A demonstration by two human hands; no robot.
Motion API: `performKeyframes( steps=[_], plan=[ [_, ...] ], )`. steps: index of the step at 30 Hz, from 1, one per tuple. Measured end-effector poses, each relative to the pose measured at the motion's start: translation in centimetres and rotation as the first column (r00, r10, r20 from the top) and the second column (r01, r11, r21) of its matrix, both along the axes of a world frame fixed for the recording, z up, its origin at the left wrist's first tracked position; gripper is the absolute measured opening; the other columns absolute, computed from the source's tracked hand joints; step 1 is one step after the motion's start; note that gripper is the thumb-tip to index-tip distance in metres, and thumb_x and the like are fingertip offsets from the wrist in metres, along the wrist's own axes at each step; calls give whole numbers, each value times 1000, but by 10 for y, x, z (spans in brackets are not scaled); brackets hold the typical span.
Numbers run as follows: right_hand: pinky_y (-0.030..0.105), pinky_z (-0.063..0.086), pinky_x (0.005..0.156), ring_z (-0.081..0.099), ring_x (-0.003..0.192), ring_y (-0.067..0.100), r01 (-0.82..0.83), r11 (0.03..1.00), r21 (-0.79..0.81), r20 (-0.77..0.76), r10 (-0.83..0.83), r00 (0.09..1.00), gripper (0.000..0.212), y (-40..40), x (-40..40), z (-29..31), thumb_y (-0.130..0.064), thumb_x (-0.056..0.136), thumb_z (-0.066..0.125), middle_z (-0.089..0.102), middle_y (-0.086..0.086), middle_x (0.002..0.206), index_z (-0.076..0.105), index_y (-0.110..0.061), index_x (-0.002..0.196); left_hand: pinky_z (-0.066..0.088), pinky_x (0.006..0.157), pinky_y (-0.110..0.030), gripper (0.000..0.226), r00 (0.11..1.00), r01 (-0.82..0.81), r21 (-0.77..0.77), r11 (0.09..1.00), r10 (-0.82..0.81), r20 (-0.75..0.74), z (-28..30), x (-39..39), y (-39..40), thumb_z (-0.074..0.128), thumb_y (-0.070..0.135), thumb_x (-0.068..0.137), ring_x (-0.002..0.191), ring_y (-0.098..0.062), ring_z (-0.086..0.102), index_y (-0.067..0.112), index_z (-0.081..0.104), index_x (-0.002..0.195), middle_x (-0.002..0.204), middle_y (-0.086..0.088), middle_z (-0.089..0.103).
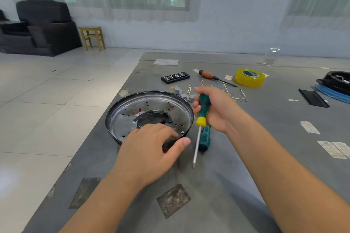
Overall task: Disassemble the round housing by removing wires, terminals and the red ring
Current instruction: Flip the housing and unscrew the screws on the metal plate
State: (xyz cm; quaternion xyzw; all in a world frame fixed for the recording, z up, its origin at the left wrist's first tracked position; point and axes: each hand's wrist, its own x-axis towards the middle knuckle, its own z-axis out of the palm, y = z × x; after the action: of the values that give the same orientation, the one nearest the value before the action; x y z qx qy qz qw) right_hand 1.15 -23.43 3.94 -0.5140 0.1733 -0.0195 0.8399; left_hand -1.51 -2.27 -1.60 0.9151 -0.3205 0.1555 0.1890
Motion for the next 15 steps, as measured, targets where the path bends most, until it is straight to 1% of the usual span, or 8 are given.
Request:
performKeyframes(
  steps=[2, 5, 7, 8, 10, 12, 13, 15],
  plan=[
    [22, 46, 53, 54, 59, 16, 15, 995, 99, 66, -22, 998, 4, 9, 0, 2, -2, 94, 54, 49, 8, 75, 52, -6, 93, 47, 75, -33, 70, 999, 16, -65, 998, -14, 37, -2, -4, -8, 17, 82, 94, 87, -5, 56, 35, 68, 90, 85, 19, 61],
    [26, 50, 59, 57, 69, 22, 33, 980, 198, 157, -65, 985, 14, 19, 3, 8, 5, 93, 45, 52, 14, 82, 52, -6, 100, 46, 68, -31, 48, 992, 1, -128, 992, 15, 124, -8, -3, -10, 37, 69, 97, 80, -7, 56, 34, 68, 89, 82, 18, 60],
    [30, 57, 62, 63, 73, 26, 44, 978, 204, 218, -89, 972, 21, 23, 6, 11, 8, 95, 46, 54, 18, 91, 51, -7, 110, 46, 60, -32, 36, 984, -12, -210, 978, 49, 171, -12, 0, -9, 44, 55, 100, 72, -8, 55, 33, 66, 83, 78, 16, 59],
    [33, 60, 66, 68, 75, 30, 31, 985, 170, 245, -73, 967, 25, 24, 7, 12, 8, 96, 49, 55, 20, 96, 51, -7, 116, 45, 56, -33, 34, 977, -40, -245, 969, 89, 192, -13, 1, -8, 45, 50, 101, 68, -8, 53, 32, 65, 80, 75, 14, 58],
    [44, 63, 77, 74, 85, 37, -60, 998, 4, 281, 56, 958, 37, 23, 8, 12, 5, 97, 57, 61, 22, 108, 48, -12, 128, 43, 51, -31, 34, 954, -109, -298, 948, 184, 236, -15, 3, -6, 46, 44, 102, 64, -10, 52, 31, 65, 77, 71, 13, 59],
    [48, 62, 77, 74, 93, 43, -197, 963, -186, 240, 239, 941, 55, 18, 7, 10, 2, 95, 64, 67, 24, 119, 42, -28, 135, 42, 49, -29, 34, 936, -133, -326, 936, 226, 268, -16, 5, -5, 48, 42, 102, 62, -10, 53, 29, 69, 78, 71, 14, 62],
    [47, 62, 74, 74, 94, 46, -252, 938, -236, 213, 303, 929, 61, 16, 8, 9, 1, 95, 66, 70, 25, 117, 38, -33, 137, 43, 50, -29, 34, 933, -131, -331, 934, 229, 276, -16, 7, -3, 49, 42, 102, 62, -10, 55, 29, 71, 80, 73, 14, 64],
    [46, 62, 71, 74, 93, 47, -277, 921, -276, 194, 335, 922, 66, 12, 10, 6, 1, 95, 66, 74, 25, 108, 35, -37, 140, 48, 57, -32, 34, 947, -126, -318, 940, 210, 244, -15, 8, -2, 49, 43, 102, 69, -11, 61, 28, 74, 85, 79, 14, 69]
  ],
)
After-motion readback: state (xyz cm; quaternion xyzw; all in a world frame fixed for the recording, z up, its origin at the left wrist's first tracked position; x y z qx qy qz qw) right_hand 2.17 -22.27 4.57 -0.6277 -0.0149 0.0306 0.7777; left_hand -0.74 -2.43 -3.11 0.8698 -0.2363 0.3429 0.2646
